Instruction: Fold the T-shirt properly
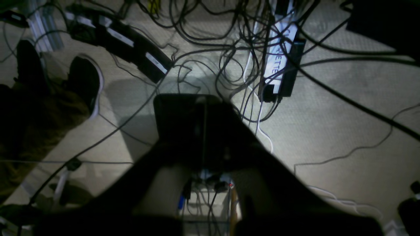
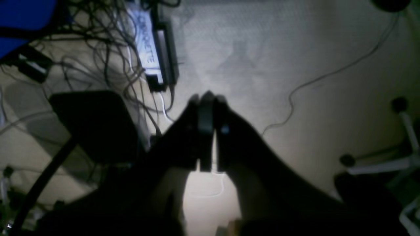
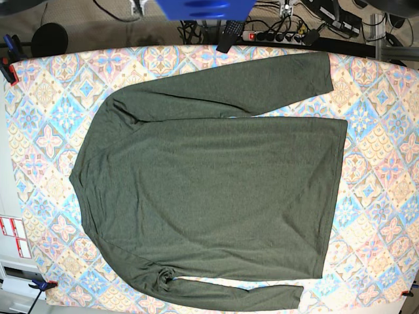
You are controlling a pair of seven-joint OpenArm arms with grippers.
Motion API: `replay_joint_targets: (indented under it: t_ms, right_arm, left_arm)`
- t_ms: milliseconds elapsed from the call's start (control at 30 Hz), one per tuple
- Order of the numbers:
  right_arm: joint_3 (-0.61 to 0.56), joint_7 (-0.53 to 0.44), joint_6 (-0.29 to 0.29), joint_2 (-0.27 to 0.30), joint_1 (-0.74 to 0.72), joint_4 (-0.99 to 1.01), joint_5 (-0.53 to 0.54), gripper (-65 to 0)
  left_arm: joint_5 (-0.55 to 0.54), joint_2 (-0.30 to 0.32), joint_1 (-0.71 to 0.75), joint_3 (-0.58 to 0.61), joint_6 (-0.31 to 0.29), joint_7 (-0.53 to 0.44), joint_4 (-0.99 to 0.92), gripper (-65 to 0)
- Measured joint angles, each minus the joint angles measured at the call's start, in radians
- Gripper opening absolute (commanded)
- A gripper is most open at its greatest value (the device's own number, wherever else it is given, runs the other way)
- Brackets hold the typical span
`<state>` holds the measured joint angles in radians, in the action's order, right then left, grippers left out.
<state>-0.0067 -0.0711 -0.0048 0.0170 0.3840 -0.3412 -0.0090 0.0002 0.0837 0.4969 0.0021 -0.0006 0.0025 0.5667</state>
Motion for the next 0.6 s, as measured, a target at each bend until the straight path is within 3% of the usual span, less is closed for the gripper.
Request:
replay_joint_targets:
  t_ms: [467,600]
  right_arm:
    - [0.006,0.009,0.000,0.051,0.319,-0.521,0.007,-65.0]
    - [0.042,0.011,0.004,0.050,0.407,-0.676,0.006,-65.0]
  left_arm:
    - [-0.001,0.091,0.288,-0.002,0.005,0.007,0.480,-65.0]
    - [-0.066,0.106,0.383,0.000,-0.005,0.013,0.629,-65.0]
